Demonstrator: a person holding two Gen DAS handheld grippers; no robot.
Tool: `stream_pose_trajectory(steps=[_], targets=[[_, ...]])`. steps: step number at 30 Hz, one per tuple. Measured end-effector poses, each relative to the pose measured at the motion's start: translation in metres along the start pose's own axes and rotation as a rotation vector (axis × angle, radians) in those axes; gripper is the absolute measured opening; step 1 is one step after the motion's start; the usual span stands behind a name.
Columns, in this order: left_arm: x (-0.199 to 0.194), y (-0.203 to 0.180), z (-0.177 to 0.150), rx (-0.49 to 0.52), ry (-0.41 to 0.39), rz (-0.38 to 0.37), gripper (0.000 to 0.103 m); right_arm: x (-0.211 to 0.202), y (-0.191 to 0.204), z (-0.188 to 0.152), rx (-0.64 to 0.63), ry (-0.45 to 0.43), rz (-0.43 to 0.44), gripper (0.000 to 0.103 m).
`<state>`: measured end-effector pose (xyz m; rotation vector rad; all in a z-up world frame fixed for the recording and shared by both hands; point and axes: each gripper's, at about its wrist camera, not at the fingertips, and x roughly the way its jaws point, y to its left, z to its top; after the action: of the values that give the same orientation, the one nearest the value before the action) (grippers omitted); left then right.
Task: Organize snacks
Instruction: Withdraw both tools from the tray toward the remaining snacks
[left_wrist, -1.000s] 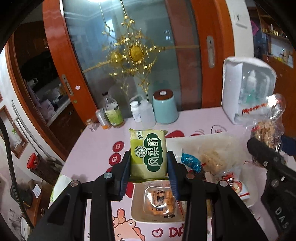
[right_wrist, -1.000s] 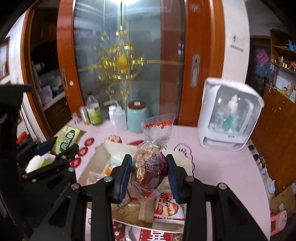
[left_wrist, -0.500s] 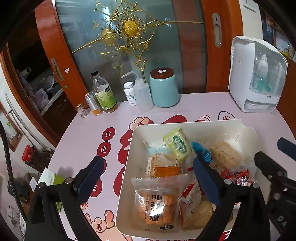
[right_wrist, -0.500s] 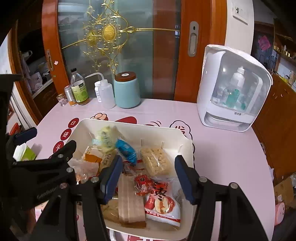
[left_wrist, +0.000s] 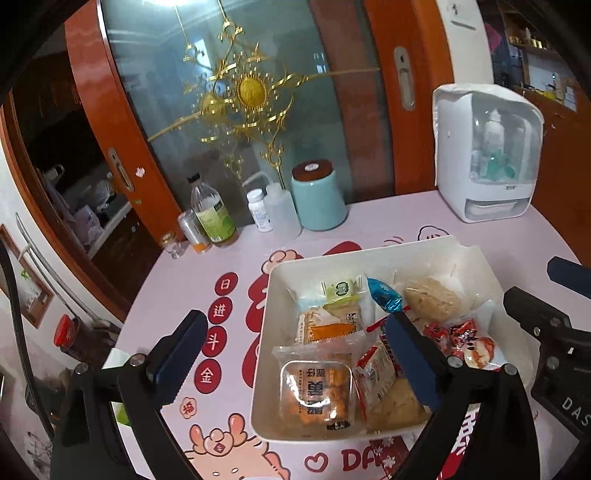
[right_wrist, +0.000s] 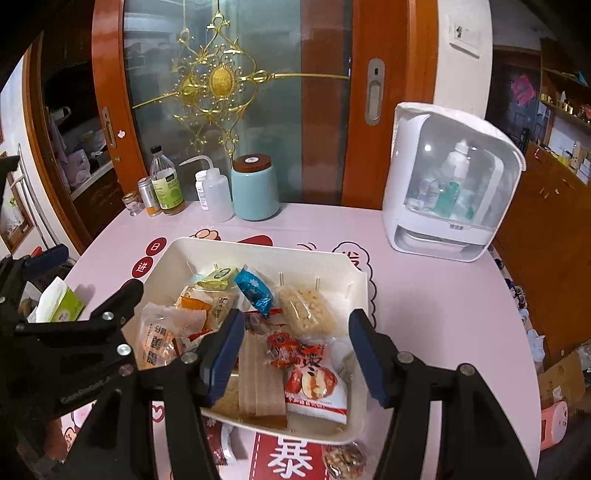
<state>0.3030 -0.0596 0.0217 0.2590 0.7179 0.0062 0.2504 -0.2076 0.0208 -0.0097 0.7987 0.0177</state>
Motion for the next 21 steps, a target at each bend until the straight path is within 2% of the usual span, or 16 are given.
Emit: stream_pose_trajectory(steps=[11,15,21], targets=[[-0.07,0.016,-0.004,0.01,-0.071,-0.004,0.097,-0.069,0.002,-0.009,-0.037,-0.1,-0.046,0.06],[-0.098,0.023,-0.012,0.005,-0.098,-0.036,0.097,-0.097,0.005,-0.016,-0.071,-0.147,-0.07,0.06],[-0.139,0.023,-0.035,0.05,-0.153,-0.062,0.101,-0.128,0.008,-0.036,-0.15,-0.19,-0.103,0.062]])
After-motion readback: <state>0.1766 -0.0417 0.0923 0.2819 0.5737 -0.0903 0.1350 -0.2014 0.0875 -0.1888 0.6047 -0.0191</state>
